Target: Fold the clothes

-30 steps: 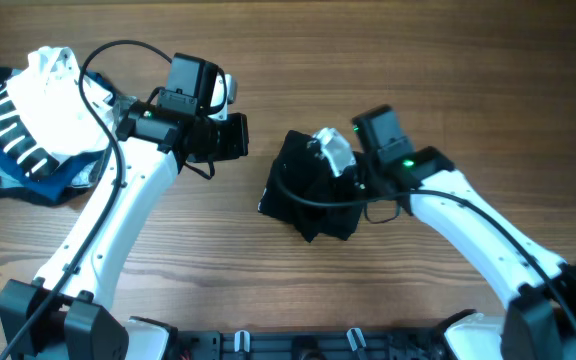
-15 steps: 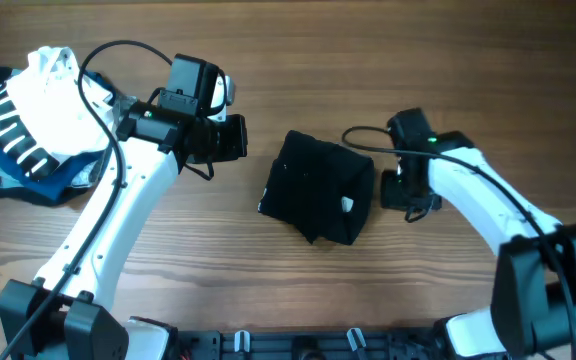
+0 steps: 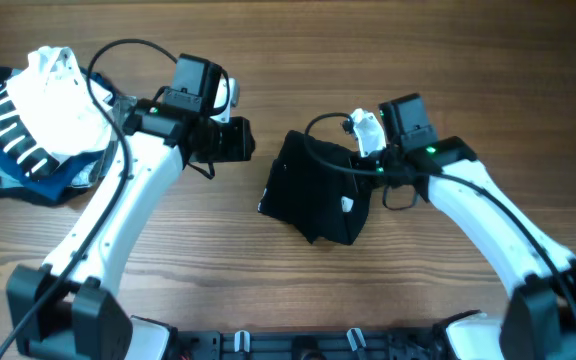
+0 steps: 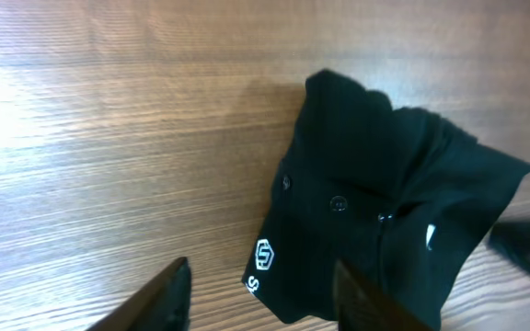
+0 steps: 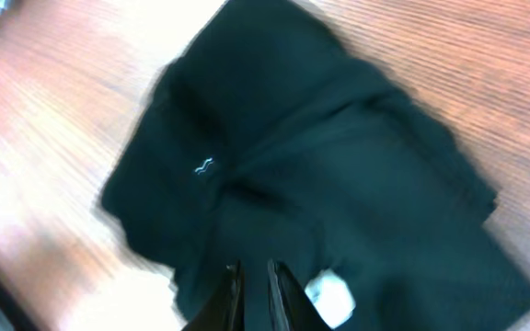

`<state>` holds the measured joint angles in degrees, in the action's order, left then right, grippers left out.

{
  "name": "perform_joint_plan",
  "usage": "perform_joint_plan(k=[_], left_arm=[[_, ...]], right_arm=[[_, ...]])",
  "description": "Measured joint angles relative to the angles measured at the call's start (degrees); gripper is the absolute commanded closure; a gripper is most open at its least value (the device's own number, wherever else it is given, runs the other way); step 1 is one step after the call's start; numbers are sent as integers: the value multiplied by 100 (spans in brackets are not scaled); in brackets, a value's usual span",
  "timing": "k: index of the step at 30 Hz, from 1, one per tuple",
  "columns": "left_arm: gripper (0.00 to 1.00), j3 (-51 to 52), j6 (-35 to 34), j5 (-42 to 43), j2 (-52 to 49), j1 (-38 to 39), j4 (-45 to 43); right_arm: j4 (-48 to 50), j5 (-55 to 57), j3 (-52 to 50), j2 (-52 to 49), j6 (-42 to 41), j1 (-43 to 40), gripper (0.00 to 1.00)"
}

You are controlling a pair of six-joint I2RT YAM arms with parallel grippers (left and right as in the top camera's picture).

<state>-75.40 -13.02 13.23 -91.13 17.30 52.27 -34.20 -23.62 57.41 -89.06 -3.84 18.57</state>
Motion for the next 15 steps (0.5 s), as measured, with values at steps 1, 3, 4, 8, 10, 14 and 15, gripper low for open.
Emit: perform_joint_plan(k=[1,3,4,8,10,14,15], left_arm=[[41,0,96,74,-118,0,-9],[33,0,243,275,-358,15,-61],[30,0,323,382,-476,17,-94],[14,0,632,951,-1099,26,-273],[10,0,728,1244,-1416,26,-415],[6,0,905,1904,-1956,26,-717],[6,0,955,2048,-2068,26,-778]], right_arm=[[107,107,-4,-192,-129,-7,93],[201,326,-11,-654,-470,-55,94],[210,415,-28,-857,-623,-87,94],[127,509,-42,-1322,-1311,-234,94],[125,509,-35,-1333,-1484,-234,94],[125,509,-31,-1333,-1641,-234,94],[125,511,-31,-1333,-1652,-234,94]])
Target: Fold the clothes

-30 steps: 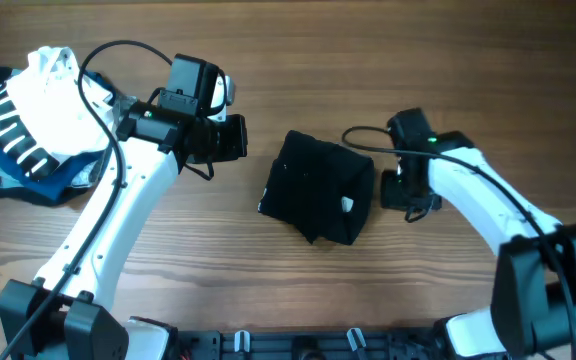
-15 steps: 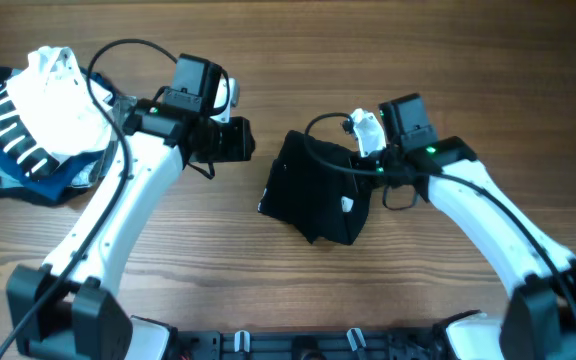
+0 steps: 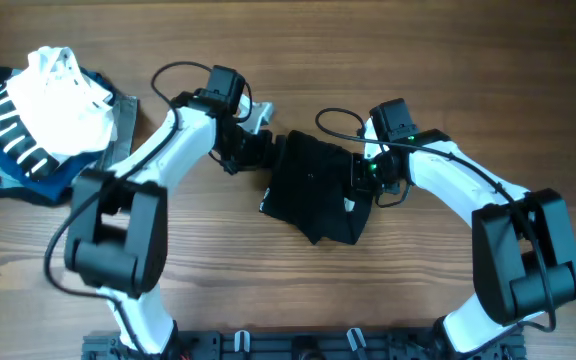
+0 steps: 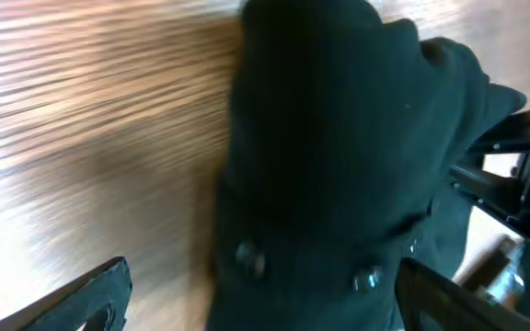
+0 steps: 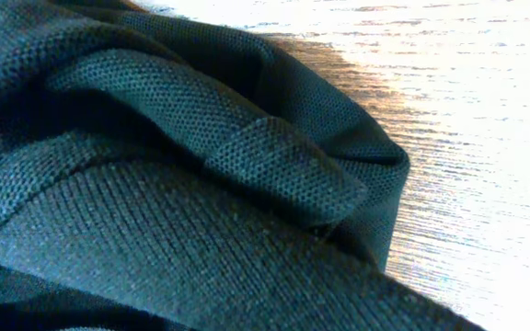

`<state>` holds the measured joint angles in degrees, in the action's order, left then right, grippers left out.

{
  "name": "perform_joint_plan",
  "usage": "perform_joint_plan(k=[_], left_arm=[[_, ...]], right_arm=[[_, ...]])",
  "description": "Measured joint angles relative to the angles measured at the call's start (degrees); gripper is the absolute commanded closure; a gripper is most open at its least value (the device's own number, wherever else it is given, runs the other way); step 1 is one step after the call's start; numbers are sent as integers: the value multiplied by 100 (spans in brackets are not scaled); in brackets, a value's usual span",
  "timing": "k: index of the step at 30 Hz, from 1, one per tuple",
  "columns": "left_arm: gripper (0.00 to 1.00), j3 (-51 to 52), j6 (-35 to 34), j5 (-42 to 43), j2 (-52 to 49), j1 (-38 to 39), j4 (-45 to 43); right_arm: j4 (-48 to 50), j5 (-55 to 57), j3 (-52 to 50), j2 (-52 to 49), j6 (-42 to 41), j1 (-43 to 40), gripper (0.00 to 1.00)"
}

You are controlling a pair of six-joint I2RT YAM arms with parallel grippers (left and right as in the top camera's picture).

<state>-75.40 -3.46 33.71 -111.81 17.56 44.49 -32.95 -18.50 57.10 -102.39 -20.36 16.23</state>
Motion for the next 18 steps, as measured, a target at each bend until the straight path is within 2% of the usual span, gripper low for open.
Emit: perform_joint_plan(k=[4,9,10,14,16,18], left_arm=[[5,0,212,739,-426,0,-243],[19,-2,450,1600,-848,7,-323],[23,-2,490,1733,-909,11,-326],[55,-11,597,1965,-1075,92,-411],[65,-13,627,1989,-1147,160,-525],[91,-13,638,2022,-1196,238,-625]], right_arm=[[0,0,0,0,2,0,94],[4,-2,0,0,0,0,94],[4,-2,0,0,0,0,94],[7,-4,0,-4,0,0,94],[9,-4,0,-4,0,0,94],[15,-7,0,-4,0,0,95]])
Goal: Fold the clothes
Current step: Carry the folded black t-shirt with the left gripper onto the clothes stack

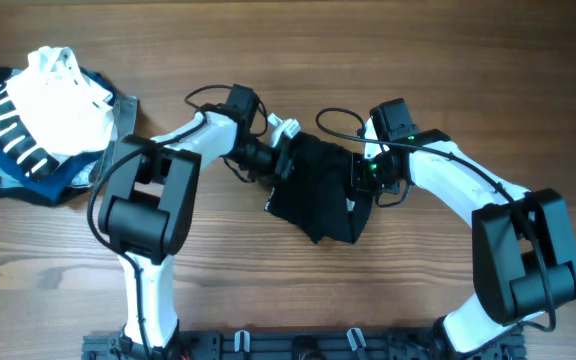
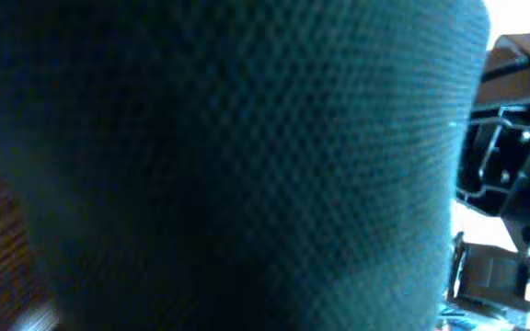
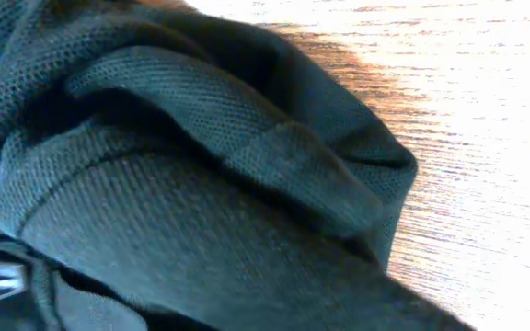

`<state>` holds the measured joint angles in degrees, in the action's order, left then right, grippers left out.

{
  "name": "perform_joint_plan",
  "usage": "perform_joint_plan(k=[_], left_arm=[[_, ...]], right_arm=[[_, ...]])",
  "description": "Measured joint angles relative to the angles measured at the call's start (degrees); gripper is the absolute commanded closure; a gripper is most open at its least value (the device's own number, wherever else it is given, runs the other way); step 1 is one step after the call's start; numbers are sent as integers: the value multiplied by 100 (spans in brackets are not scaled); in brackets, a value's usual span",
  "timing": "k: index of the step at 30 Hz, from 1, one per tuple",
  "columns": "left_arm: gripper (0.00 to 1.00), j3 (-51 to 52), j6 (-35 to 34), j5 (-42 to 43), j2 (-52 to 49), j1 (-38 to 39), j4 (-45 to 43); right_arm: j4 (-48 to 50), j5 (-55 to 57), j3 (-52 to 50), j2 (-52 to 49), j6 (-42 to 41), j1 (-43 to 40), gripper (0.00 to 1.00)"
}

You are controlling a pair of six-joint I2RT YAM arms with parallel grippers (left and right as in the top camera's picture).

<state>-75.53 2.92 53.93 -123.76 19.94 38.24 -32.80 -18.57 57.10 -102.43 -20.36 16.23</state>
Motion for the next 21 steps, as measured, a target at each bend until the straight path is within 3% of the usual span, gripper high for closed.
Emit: perform_joint_plan(k=[1,7,12,16,21], left_arm=[[96,0,22,11,-7,42,-24],[96,-9,66,46,-4,109,11],[96,-52,68,20,63,-72,592],[96,-413,66,-76,402,-748,1178],[96,-1333,-90,-168,1038,-1919,1154]], right_arm=[[0,0,0,0,0,0,96],[-101,7,28,0,-2,0,96],[-938,111,146,179,59,-74,96],[-1196,201,144,1054,114,-136,95],[-1180,216,149,2269,90,-140,94]])
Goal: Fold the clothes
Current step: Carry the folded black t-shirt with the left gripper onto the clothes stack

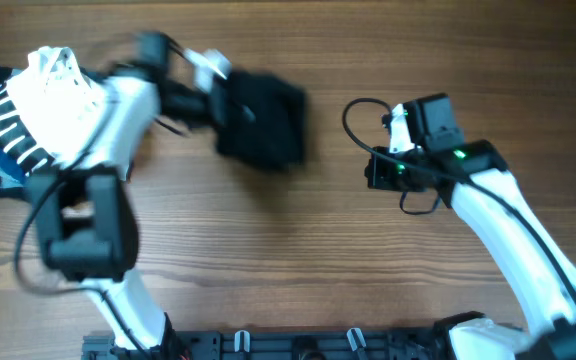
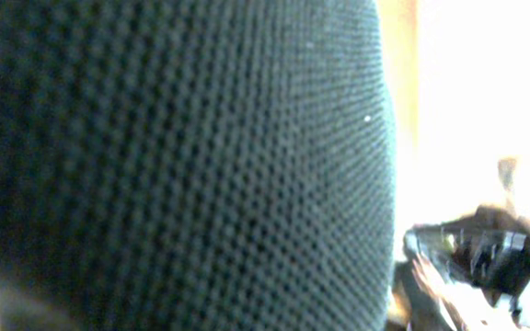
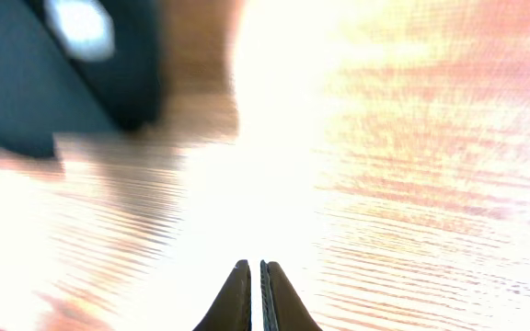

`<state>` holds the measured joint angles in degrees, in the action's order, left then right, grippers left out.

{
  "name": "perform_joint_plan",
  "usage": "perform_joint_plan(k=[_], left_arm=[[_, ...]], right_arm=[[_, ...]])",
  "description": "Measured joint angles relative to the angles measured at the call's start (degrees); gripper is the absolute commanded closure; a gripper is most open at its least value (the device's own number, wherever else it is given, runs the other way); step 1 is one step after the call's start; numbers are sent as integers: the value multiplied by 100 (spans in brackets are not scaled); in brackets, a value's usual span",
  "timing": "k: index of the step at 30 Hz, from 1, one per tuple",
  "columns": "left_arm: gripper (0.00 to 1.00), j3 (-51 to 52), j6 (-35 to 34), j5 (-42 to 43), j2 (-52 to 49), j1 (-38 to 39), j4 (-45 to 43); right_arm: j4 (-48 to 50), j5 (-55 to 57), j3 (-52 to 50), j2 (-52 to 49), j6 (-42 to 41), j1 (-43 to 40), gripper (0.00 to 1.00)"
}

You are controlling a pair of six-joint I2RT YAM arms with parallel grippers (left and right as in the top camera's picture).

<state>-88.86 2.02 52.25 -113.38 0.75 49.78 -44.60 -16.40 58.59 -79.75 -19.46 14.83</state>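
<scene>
The folded black garment (image 1: 263, 120) sits blurred at the upper left-centre of the table, and my left gripper (image 1: 220, 100) is at its left edge. Black knit cloth (image 2: 173, 165) fills the left wrist view and hides the fingers. My right gripper (image 1: 371, 172) is shut over bare wood to the right, well apart from the garment. In the right wrist view its fingers (image 3: 254, 276) are closed on nothing. The black garment (image 3: 53, 83) with a white tag (image 3: 81, 23) lies far off at the top left.
A pile of clothes lies at the far left edge: a white garment (image 1: 58, 85) on top, a black-and-white striped piece (image 1: 3, 125) and blue cloth beneath. The wooden table (image 1: 298, 260) is bare between the arms.
The black garment has gone from the table's middle to the upper left-centre together with my left gripper. My right gripper is off the cloth now, over bare wood further right.
At first my left gripper was open to the left of the black garment, and my right gripper was shut above its right edge. Then both were at the cloth, the left with its jaws open. Then the left was buried in fabric. Now the garment is further left.
</scene>
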Motion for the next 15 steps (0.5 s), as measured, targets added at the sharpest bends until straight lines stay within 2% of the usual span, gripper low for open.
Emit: perform_joint_plan(k=[6,11,15], left_arm=[[96,-944,-332,15,518,-1552,-389],[96,-1038,-577,-37,535,-2883,-870],[96,-1036,-651,-389,525,-3825,-824]], right_arm=[[-26,0,2,396,-79,0,95],[-61,2,2,396,-111,0,95],[-63,2,2,396,-195,0,95]])
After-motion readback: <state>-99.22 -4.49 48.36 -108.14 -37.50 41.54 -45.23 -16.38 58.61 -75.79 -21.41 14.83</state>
